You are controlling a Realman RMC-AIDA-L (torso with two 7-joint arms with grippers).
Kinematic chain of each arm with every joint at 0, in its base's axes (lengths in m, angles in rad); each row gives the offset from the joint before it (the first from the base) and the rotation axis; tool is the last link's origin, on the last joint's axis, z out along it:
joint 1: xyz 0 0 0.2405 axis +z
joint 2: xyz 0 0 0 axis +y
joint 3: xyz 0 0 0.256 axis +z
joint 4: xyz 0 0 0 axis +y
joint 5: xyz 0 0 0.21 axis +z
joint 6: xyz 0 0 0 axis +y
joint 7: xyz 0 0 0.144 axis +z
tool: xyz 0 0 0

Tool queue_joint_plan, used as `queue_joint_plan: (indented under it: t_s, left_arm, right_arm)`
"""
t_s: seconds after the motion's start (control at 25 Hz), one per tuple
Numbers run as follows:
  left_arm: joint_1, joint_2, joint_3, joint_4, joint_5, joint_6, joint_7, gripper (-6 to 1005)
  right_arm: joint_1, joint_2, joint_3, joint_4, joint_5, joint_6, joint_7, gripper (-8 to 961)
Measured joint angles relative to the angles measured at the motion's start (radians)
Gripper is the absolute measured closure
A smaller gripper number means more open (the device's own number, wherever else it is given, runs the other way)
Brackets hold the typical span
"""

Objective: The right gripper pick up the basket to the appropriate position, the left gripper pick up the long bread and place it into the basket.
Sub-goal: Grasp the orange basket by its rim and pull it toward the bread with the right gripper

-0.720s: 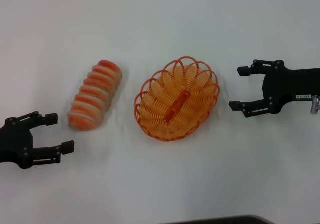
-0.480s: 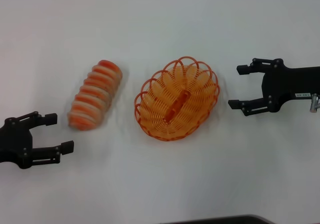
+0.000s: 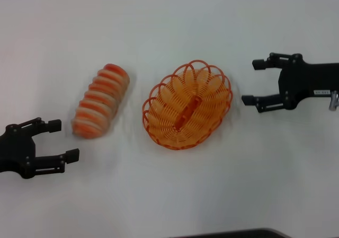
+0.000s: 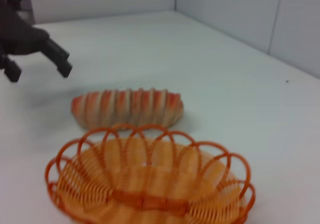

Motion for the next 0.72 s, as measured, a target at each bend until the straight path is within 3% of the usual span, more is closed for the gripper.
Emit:
queue_joint_plan:
  t_s: [0.12, 0.36, 0.56, 0.72]
  left_arm:
    - [0.001, -0.002, 0.000, 0.000, -0.004, -0.001, 0.000, 66]
    - [0.001, -0.006, 0.000, 0.000, -0.006, -0.001, 0.000, 66]
    - [0.003, -0.007, 0.000, 0.000, -0.002, -0.001, 0.000, 66]
    - [0.003, -0.007, 0.001, 0.000, -0.001, -0.001, 0.001, 66]
  right_arm:
    - [0.011, -0.002, 0.008, -0.006, 0.043, -0.009, 0.117, -2]
    - [0.124, -0.028, -0.011, -0.049, 0.029, 0.001, 0.657, -2]
    - [0.245, -0.041, -0.024, -0.112, -0.110, -0.006, 0.974, -1]
    - [0.362, -0.028, -0.057, -0.161, -0.269, -0.016, 1.109, 4]
